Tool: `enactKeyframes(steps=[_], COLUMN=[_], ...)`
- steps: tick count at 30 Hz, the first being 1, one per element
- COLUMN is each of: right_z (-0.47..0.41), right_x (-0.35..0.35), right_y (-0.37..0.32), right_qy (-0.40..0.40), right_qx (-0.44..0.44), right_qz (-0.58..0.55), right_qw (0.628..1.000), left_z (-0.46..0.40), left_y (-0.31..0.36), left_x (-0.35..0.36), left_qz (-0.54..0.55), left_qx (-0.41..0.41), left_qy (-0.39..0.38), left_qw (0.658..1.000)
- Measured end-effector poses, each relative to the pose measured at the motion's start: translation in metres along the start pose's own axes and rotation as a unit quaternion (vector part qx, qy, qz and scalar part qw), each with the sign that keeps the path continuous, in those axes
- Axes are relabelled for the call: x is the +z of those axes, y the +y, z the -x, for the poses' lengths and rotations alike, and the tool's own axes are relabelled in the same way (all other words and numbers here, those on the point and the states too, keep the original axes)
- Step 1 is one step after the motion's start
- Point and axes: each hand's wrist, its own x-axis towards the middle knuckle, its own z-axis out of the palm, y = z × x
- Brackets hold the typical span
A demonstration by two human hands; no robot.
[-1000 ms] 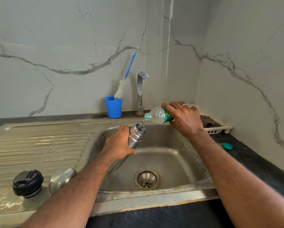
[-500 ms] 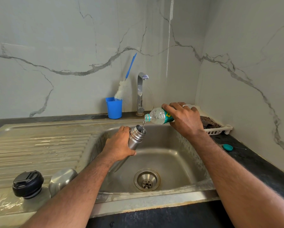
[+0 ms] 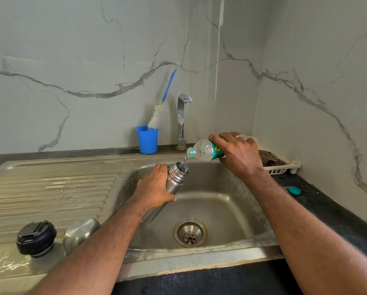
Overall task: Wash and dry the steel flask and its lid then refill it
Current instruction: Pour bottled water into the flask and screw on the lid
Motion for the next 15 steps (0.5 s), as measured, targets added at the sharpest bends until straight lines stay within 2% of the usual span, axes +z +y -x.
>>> enactKeyframes(steps=[15], right_z=[-0.0005], right_x=[0.0025], right_y=[0.0004], right_qy=[0.001], right_qx=[-0.001], right_qz=[-0.002], right_qw=[1.0], left_z=[-0.0004], left_y=[0.0002], left_x=[0.0004], left_qz=[-0.004], left_qx=[0.004], left_qy=[-0.007], left_qw=[1.0])
